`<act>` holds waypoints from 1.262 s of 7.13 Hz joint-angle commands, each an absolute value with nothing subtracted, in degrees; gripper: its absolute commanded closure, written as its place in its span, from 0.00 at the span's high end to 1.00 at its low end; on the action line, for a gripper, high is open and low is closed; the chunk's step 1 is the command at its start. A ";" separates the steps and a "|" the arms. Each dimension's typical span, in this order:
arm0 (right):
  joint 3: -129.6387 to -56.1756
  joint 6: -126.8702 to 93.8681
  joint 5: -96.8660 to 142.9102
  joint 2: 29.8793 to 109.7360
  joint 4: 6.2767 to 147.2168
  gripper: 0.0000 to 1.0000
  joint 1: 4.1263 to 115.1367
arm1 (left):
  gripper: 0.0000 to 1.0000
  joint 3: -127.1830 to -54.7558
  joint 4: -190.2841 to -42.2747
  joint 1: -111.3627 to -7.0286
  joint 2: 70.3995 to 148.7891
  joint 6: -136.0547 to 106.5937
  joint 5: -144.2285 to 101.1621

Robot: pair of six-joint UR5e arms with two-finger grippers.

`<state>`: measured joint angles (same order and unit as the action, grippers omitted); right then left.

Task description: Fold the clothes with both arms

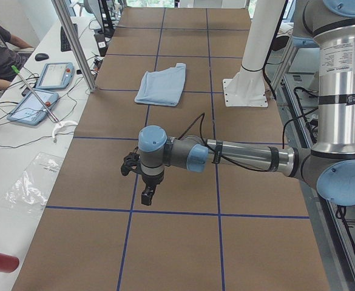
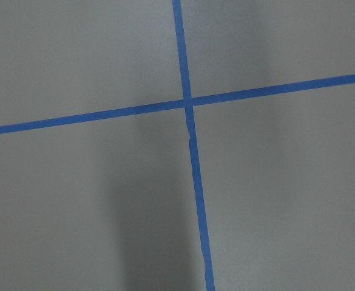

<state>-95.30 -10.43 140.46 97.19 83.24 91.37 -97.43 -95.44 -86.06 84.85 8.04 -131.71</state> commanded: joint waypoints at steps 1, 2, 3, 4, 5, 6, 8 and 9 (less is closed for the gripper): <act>-96.06 -10.63 139.75 97.64 83.15 1.00 91.93 | 1.00 -96.42 -95.27 -86.66 84.81 9.49 -133.59; -98.33 -12.64 139.75 97.91 83.23 1.00 92.02 | 1.00 -96.42 -95.19 -86.57 84.81 9.49 -133.59; -100.26 -14.48 138.96 99.48 83.15 1.00 92.02 | 1.00 -96.42 -95.10 -86.57 84.99 9.49 -133.59; -102.11 -14.59 135.56 100.19 83.14 1.00 91.93 | 1.00 -96.50 -95.10 -86.57 85.08 9.49 -133.59; -102.13 -14.59 134.05 100.11 82.97 1.00 91.93 | 1.00 -96.59 -95.01 -86.57 85.17 9.49 -133.59; -102.13 -14.50 133.42 100.02 82.97 1.00 91.93 | 1.00 -96.59 -95.01 -86.57 85.17 9.41 -133.59; -102.04 -14.59 133.77 100.11 82.88 1.00 91.93 | 1.00 -96.50 -95.01 -86.57 85.17 9.40 -133.59; -102.04 -14.59 133.77 100.11 82.79 1.00 91.93 | 1.00 -96.50 -94.92 -86.57 85.17 9.40 -133.59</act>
